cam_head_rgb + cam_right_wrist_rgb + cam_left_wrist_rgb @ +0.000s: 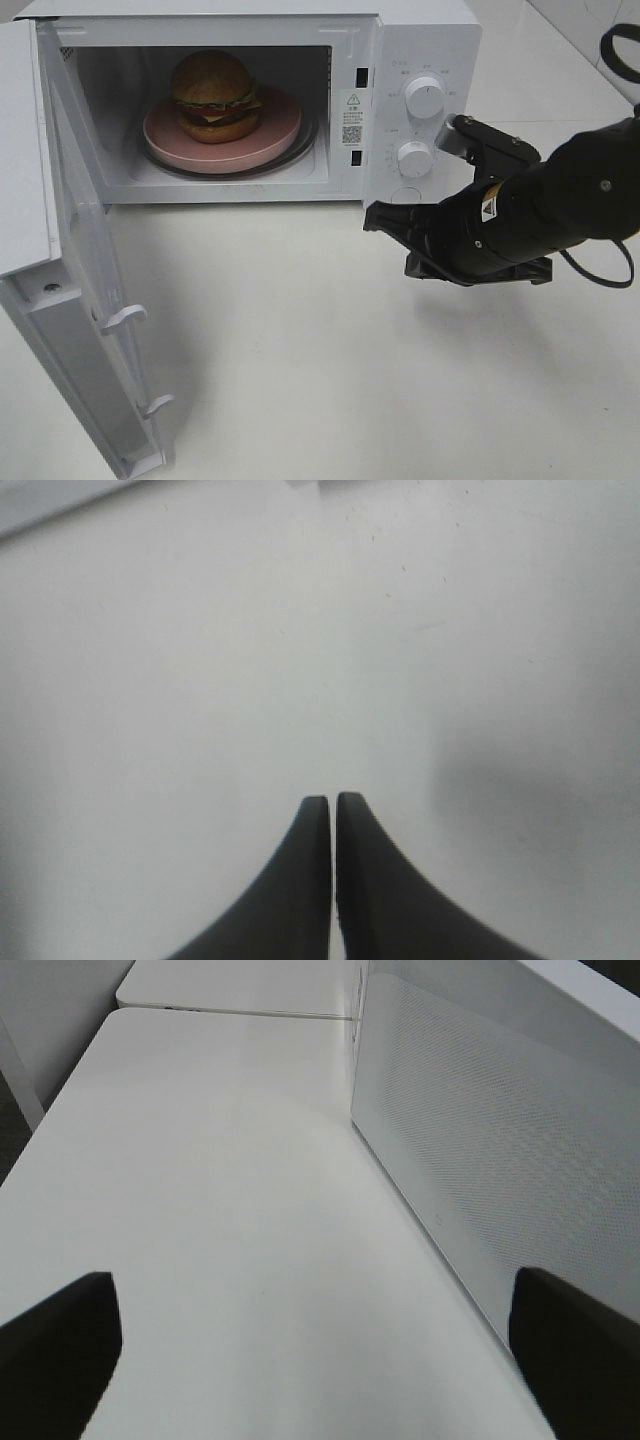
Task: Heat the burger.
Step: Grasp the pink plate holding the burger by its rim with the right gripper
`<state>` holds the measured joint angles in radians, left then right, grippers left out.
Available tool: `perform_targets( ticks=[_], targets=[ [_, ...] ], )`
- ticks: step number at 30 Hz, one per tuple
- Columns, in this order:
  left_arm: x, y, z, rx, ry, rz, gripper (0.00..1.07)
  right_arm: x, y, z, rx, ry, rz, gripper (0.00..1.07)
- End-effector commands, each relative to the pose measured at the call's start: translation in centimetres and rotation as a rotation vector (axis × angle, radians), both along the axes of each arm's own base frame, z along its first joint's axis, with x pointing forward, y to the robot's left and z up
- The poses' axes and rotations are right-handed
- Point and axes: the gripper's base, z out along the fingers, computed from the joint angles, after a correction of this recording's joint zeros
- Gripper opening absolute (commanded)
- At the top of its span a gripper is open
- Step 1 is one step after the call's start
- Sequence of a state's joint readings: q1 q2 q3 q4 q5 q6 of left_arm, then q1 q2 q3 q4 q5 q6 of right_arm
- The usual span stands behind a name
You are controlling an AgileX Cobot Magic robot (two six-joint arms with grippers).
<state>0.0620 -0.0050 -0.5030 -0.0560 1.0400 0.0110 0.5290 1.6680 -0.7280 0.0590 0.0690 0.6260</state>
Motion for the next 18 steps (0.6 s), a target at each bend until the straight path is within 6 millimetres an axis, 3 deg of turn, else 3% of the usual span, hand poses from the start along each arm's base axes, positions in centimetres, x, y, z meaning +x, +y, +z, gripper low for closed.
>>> perform_targets(
  ticks=[1, 7, 9, 12, 13, 15, 17, 18],
  targets=[
    [-0.2, -0.1, 0.0, -0.005, -0.019, -0.002, 0.98, -0.2, -0.3, 0.8, -0.160, 0.069, 0.174, 0.03],
    [-0.2, -0.1, 0.0, -0.005, -0.019, -0.002, 0.98, -0.2, -0.3, 2.0, -0.292, 0.159, 0.375, 0.03],
    [-0.2, -0.1, 0.0, -0.005, -0.019, -0.002, 0.98, 0.1, -0.2, 3.3, -0.373, 0.191, 0.561, 0.03],
    [-0.2, -0.1, 0.0, -0.005, -0.019, -0.002, 0.98, 0.2, -0.1, 3.7, -0.387, 0.190, 0.601, 0.03],
    [-0.2, -0.1, 0.0, -0.005, -0.019, -0.002, 0.98, 0.3, -0.1, 4.3, -0.423, 0.192, 0.709, 0.03],
    [-0.2, -0.1, 0.0, -0.005, -0.019, -0.002, 0.98, 0.3, -0.1, 4.6, -0.438, 0.197, 0.757, 0.03],
    [-0.2, -0.1, 0.0, -0.005, -0.019, -0.002, 0.98, 0.7, 0.1, 5.6, -0.511, 0.143, 1.034, 0.04],
    [-0.2, -0.1, 0.0, -0.005, -0.019, -0.002, 0.98, 0.7, 0.1, 5.6, -0.511, 0.143, 1.034, 0.04]
  ],
)
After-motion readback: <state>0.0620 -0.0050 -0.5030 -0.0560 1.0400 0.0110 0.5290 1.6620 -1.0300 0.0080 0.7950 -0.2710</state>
